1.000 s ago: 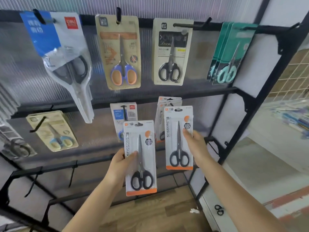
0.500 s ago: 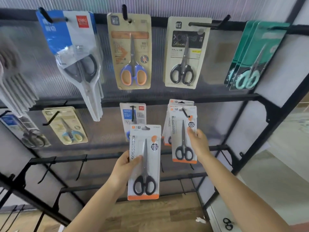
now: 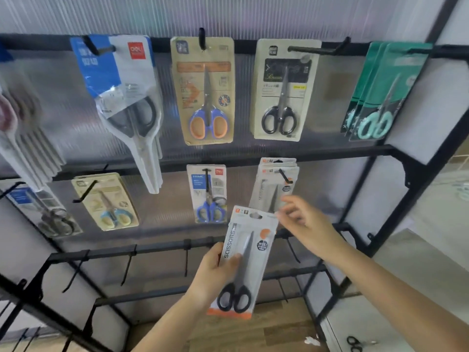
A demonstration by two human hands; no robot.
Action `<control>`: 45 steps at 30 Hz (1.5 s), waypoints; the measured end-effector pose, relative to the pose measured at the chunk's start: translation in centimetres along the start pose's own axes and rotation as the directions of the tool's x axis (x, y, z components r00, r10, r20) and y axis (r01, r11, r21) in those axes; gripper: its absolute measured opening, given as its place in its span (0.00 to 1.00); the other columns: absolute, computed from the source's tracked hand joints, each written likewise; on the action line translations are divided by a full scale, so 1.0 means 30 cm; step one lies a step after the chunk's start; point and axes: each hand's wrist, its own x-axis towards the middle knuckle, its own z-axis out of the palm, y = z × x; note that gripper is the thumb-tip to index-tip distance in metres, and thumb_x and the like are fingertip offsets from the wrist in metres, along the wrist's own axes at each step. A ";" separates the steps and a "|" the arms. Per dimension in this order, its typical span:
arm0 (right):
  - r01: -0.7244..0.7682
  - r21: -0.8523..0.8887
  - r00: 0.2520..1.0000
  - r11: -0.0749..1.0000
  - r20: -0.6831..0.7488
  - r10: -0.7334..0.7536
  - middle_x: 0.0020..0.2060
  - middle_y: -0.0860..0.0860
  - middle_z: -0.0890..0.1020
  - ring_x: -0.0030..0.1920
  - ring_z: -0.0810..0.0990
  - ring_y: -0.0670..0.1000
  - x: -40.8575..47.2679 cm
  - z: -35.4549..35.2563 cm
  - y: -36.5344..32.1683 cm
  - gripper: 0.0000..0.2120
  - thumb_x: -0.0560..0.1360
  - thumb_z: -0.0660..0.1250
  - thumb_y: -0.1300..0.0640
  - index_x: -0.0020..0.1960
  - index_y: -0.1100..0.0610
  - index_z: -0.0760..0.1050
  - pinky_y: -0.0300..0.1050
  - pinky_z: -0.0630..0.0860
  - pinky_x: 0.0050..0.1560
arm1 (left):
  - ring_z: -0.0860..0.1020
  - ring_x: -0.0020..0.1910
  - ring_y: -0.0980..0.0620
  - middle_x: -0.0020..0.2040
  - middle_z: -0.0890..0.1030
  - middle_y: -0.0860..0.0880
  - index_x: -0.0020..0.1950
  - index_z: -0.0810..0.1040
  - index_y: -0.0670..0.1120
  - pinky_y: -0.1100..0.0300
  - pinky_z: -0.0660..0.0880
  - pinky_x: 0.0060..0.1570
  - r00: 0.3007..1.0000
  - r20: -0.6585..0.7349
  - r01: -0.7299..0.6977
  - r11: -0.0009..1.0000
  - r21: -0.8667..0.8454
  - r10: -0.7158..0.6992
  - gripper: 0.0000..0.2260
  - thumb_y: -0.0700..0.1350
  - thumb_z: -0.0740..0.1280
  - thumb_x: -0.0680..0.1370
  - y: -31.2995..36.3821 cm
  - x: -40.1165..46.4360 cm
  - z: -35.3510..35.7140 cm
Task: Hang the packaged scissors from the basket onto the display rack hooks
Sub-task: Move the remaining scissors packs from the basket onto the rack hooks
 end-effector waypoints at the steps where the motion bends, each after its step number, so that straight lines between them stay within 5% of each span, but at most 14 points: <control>1: 0.004 -0.026 0.999 1.000 0.032 -0.003 0.46 0.39 0.77 0.47 0.78 0.41 -0.010 -0.004 -0.009 0.10 0.77 0.64 0.53 0.58 0.46 0.70 0.32 0.73 0.46 | 0.79 0.46 0.51 0.49 0.82 0.47 0.50 0.76 0.46 0.55 0.76 0.49 1.000 0.018 -0.010 1.000 -0.009 0.010 0.04 0.39 0.64 0.79 0.005 0.004 0.021; 6: -0.017 -0.060 0.996 0.998 -0.092 0.011 0.39 0.49 0.80 0.42 0.80 0.55 -0.034 -0.057 -0.001 0.08 0.76 0.66 0.59 0.43 0.47 0.73 0.47 0.76 0.46 | 0.80 0.49 0.46 0.49 0.83 0.44 0.52 0.77 0.44 0.46 0.76 0.54 0.989 0.141 -0.026 0.996 -0.086 0.038 0.07 0.43 0.69 0.75 0.002 0.024 0.095; 9: -0.031 -0.031 0.993 0.999 -0.112 0.028 0.39 0.47 0.80 0.43 0.80 0.55 -0.040 -0.106 -0.010 0.11 0.76 0.66 0.60 0.40 0.44 0.72 0.56 0.78 0.47 | 0.81 0.49 0.46 0.50 0.83 0.43 0.55 0.76 0.40 0.52 0.78 0.49 0.978 0.207 -0.022 0.997 -0.073 0.037 0.09 0.37 0.69 0.75 -0.011 0.038 0.123; 13: -0.009 -0.046 0.992 0.999 -0.129 0.003 0.42 0.48 0.81 0.45 0.80 0.54 -0.026 -0.162 -0.032 0.12 0.76 0.65 0.60 0.41 0.43 0.72 0.55 0.78 0.47 | 0.79 0.39 0.52 0.41 0.82 0.45 0.45 0.75 0.39 0.63 0.76 0.39 0.983 0.179 -0.048 0.999 0.004 0.047 0.03 0.35 0.69 0.75 -0.034 0.047 0.146; 18: -0.016 -0.059 0.977 0.998 -0.211 0.003 0.41 0.48 0.81 0.44 0.80 0.55 0.051 -0.194 -0.019 0.08 0.75 0.66 0.62 0.43 0.50 0.75 0.54 0.78 0.48 | 0.77 0.35 0.53 0.35 0.79 0.48 0.42 0.75 0.41 0.54 0.75 0.39 0.988 0.151 -0.038 0.999 0.018 0.034 0.04 0.36 0.69 0.75 -0.058 0.089 0.153; 24: -0.090 -0.035 0.964 0.995 -0.254 0.078 0.38 0.42 0.78 0.42 0.77 0.47 0.143 -0.183 0.023 0.12 0.75 0.66 0.61 0.39 0.45 0.74 0.55 0.78 0.50 | 0.77 0.37 0.52 0.36 0.79 0.49 0.40 0.75 0.44 0.50 0.77 0.44 0.998 0.040 -0.055 0.997 0.050 0.053 0.05 0.39 0.70 0.74 -0.050 0.141 0.164; 30: -0.121 -0.079 0.966 0.990 -0.240 0.099 0.37 0.41 0.77 0.39 0.77 0.44 0.192 -0.164 0.066 0.04 0.75 0.66 0.59 0.44 0.51 0.76 0.48 0.78 0.47 | 0.76 0.35 0.53 0.34 0.79 0.51 0.40 0.74 0.44 0.59 0.73 0.39 0.998 0.026 -0.060 0.995 0.075 0.058 0.06 0.43 0.68 0.77 -0.079 0.177 0.171; 33: -0.094 -0.150 0.965 0.984 -0.258 0.053 0.39 0.44 0.77 0.38 0.75 0.43 0.223 -0.146 0.071 0.04 0.75 0.66 0.58 0.47 0.51 0.73 0.37 0.70 0.41 | 0.73 0.34 0.53 0.33 0.77 0.49 0.39 0.74 0.44 0.59 0.71 0.38 0.999 -0.005 -0.033 0.998 0.052 0.034 0.09 0.44 0.65 0.78 -0.087 0.208 0.186; 39: 0.035 -0.339 0.944 0.940 -0.298 -0.142 0.47 0.48 0.72 0.32 0.74 0.35 0.243 -0.113 0.082 0.02 0.77 0.63 0.59 0.48 0.58 0.72 0.41 0.68 0.39 | 0.70 0.35 0.54 0.35 0.74 0.49 0.38 0.71 0.44 0.64 0.67 0.35 0.994 -0.106 0.004 0.992 0.128 0.009 0.11 0.46 0.63 0.80 -0.049 0.311 0.210; 45: 0.077 -0.508 0.908 0.858 -0.319 -0.270 0.57 0.54 0.75 0.47 0.78 0.56 0.242 -0.055 0.138 0.12 0.73 0.68 0.63 0.57 0.61 0.74 0.42 0.71 0.39 | 0.74 0.40 0.53 0.41 0.77 0.49 0.47 0.75 0.42 0.65 0.68 0.35 0.979 -0.202 0.053 0.981 0.187 -0.014 0.08 0.46 0.62 0.80 -0.014 0.385 0.220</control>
